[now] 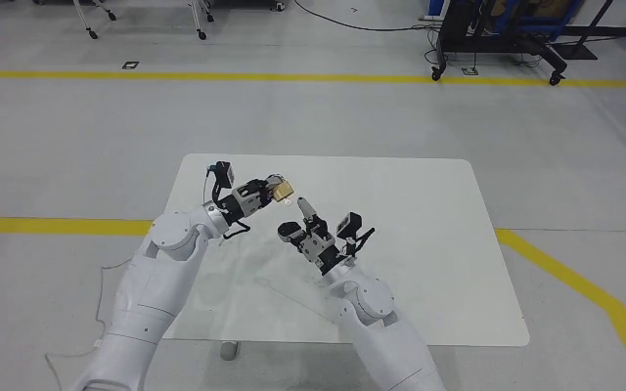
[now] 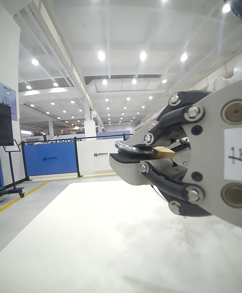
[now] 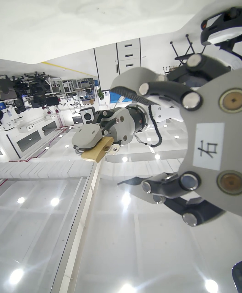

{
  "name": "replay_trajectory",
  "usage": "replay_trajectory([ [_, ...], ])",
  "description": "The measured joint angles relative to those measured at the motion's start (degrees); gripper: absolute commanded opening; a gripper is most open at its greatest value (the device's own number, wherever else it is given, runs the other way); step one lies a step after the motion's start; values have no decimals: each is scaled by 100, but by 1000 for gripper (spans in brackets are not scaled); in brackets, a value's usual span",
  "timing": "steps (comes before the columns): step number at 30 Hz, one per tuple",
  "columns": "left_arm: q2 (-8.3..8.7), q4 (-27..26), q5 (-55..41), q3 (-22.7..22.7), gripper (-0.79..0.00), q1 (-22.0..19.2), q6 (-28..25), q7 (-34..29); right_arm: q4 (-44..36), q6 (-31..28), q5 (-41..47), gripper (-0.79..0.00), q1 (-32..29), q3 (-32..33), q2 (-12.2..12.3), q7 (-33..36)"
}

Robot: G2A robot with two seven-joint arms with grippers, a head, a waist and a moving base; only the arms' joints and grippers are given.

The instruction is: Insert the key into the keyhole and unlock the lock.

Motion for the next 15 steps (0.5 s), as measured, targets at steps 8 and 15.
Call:
replay_trajectory([
  [8, -3, 36, 42, 40, -785, -33, -70, -92, 36, 116, 158, -533, 120, -58, 22, 104],
  [15, -4, 27, 114, 67, -785, -46, -109, -101, 71, -35, 191, -554, 179, -128, 26, -50],
])
